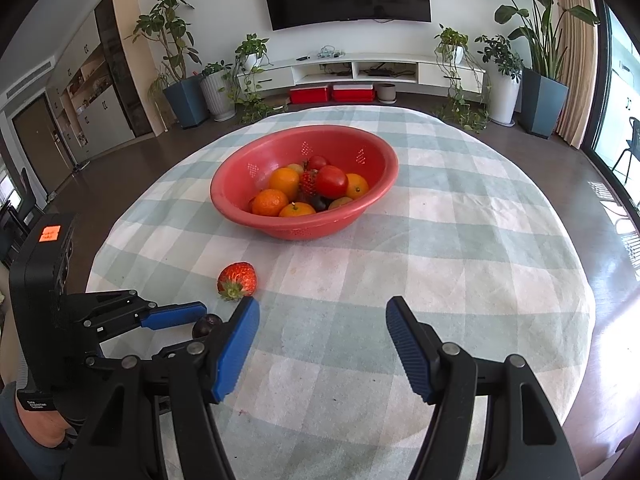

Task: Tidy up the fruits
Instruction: 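Grasp the dark plum with the left tool while the right tool approaches the strawberry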

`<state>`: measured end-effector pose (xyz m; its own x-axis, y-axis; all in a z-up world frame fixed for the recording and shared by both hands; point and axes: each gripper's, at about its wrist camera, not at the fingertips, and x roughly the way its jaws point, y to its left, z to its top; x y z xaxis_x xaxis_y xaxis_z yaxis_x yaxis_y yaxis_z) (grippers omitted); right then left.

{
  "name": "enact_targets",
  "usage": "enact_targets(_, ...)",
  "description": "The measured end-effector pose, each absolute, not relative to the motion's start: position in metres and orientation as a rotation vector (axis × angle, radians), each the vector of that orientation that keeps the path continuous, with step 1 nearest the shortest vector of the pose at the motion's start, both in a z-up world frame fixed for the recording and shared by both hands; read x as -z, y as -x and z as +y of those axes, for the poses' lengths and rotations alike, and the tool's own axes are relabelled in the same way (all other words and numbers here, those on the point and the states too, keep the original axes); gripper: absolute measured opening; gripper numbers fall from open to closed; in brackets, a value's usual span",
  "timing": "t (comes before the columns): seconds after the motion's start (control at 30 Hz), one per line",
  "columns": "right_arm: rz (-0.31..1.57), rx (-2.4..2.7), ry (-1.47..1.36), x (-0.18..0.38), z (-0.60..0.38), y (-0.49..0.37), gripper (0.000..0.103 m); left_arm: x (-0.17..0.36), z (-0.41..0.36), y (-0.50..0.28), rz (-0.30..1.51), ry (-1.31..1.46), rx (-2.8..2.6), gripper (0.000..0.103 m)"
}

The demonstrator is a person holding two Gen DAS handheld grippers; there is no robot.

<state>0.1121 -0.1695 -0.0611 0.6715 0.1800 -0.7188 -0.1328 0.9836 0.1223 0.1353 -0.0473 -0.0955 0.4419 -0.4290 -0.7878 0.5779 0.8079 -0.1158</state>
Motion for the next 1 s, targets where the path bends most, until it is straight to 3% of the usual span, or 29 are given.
enact_targets(0.67,0.828,-0.191,-0.045,0.065,-0.156,-0.116,0.069,0.096,-0.050,-0.133,0.914,-0.176,0.646,0.027)
enact_targets(1.0,0.865,-0.235,0.016,0.075,-0.125,-0.142,0.069,0.079,-0.004,-0.143,0.866,-0.008,0.596,0.027)
